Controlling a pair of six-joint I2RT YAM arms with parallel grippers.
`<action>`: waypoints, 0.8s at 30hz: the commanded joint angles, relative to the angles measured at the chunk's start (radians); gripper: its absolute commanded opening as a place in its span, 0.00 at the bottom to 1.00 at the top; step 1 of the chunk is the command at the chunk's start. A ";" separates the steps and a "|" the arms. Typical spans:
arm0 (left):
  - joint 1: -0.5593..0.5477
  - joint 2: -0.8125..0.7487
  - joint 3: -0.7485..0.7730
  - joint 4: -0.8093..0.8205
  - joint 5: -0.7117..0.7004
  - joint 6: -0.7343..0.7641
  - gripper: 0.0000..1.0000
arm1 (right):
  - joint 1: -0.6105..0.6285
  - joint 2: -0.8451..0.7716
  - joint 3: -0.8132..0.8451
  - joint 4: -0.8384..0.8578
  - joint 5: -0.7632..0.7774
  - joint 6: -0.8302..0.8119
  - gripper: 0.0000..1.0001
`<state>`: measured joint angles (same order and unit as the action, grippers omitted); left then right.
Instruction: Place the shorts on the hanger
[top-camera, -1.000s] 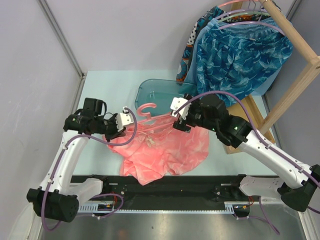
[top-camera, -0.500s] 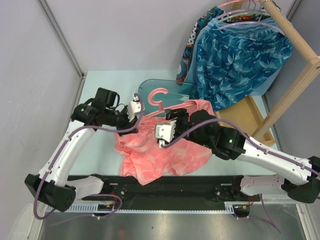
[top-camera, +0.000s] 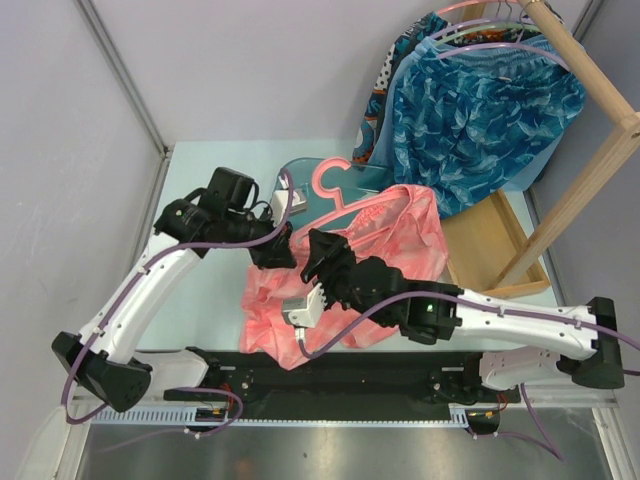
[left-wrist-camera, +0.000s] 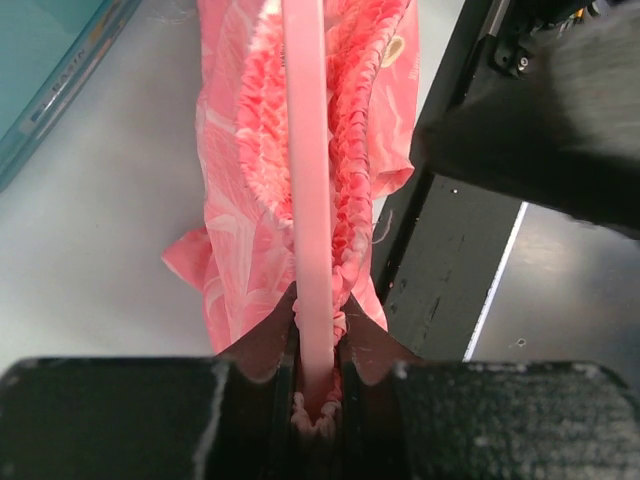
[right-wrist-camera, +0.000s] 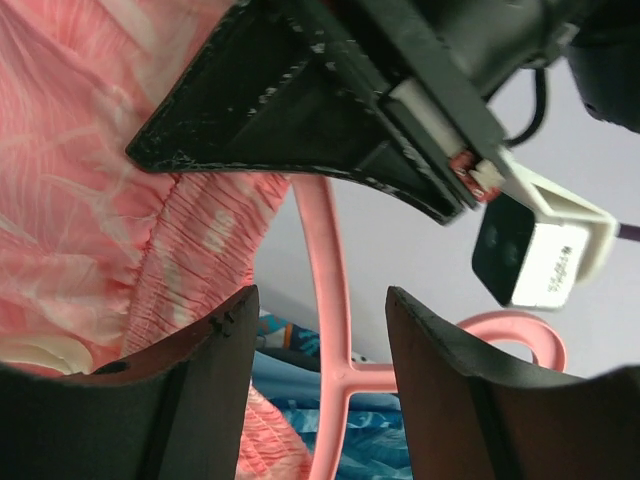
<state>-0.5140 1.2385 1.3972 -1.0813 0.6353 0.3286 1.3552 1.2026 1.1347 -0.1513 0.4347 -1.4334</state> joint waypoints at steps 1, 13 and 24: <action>-0.017 -0.042 0.031 0.052 0.043 -0.060 0.00 | 0.005 0.028 -0.021 0.142 0.139 -0.156 0.59; -0.084 -0.080 -0.017 0.066 -0.003 -0.060 0.00 | -0.011 0.071 -0.027 0.217 0.160 -0.188 0.55; -0.084 -0.062 0.028 0.073 0.027 -0.099 0.08 | -0.028 0.072 -0.027 0.217 0.196 -0.234 0.00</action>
<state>-0.5884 1.1950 1.3731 -1.0584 0.6052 0.2592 1.3476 1.2869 1.0939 0.0006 0.5938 -1.6325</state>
